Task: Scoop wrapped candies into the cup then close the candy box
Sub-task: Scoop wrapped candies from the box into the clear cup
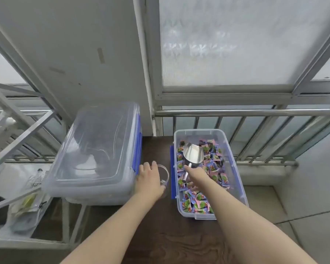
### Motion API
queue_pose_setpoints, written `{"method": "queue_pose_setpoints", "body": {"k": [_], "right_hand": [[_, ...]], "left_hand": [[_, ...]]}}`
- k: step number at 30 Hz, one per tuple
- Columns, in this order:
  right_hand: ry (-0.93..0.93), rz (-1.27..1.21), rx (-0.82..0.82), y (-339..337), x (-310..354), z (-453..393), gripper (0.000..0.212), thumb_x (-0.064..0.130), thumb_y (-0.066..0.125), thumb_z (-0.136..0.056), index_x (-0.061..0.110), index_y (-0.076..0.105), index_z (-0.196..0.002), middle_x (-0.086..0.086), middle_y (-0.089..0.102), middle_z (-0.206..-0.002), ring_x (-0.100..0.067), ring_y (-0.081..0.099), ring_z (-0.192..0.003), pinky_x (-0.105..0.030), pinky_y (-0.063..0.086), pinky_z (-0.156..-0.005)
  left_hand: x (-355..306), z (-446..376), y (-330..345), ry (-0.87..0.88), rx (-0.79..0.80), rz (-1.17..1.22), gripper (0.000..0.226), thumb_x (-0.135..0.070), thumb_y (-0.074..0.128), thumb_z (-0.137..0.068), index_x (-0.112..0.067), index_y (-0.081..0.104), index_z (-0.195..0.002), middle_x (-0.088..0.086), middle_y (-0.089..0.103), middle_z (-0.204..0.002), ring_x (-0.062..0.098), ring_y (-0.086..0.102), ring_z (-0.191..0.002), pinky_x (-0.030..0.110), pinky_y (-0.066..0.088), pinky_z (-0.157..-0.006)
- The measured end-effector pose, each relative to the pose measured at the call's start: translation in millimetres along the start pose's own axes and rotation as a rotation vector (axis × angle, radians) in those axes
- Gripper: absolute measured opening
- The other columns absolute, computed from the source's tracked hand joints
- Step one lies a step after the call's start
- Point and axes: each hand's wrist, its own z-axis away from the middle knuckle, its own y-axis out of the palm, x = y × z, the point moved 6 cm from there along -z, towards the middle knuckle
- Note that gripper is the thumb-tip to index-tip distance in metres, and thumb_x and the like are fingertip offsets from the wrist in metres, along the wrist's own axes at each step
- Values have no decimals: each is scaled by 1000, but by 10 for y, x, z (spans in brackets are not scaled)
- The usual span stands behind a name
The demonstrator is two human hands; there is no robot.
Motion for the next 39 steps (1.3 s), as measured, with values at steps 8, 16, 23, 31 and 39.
{"method": "queue_pose_setpoints", "body": {"k": [8,16,23,31,39], "right_hand": [[8,-459,-56,77,-29,-352,22,28,43,-102,9,49,-95,-3,33,-58,-16,31,-44,-27,34,-44],[-87,89,-44,-954,-395,-5,40,40,47,-101,6,54,-81,1,28,-49,-14,23,-37,-20,23,-41],[15,310,56,-1147,-597,490,39,38,53,-98,3,67,-98,0,27,-48,-14,22,-37,-18,26,-37],[99,-10,37,-646,-492,206,29,29,43,-102,11,49,-80,1,21,-47,-12,16,-33,-17,18,-40],[27,-339,17,-198,-516,-235,29,32,38,-105,11,47,-87,-1,29,-52,-15,23,-40,-24,26,-40]], "left_hand": [[108,106,297,-125,-38,518,99,-56,75,-79,-26,19,-154,2,25,-147,22,39,-136,36,45,-104],[7,317,445,-184,-70,816,152,-44,94,-59,-39,-24,-154,-1,-5,-166,22,6,-155,46,25,-119],[57,334,651,-364,-72,1082,152,-29,98,-57,-32,-16,-157,0,-2,-169,23,6,-156,45,18,-121],[78,264,944,-494,88,1198,151,-40,100,-49,-31,-4,-159,2,4,-167,26,15,-154,46,25,-119],[78,232,980,-461,160,1250,145,-38,99,-53,-33,-1,-159,1,11,-164,24,22,-151,43,29,-118]]}}
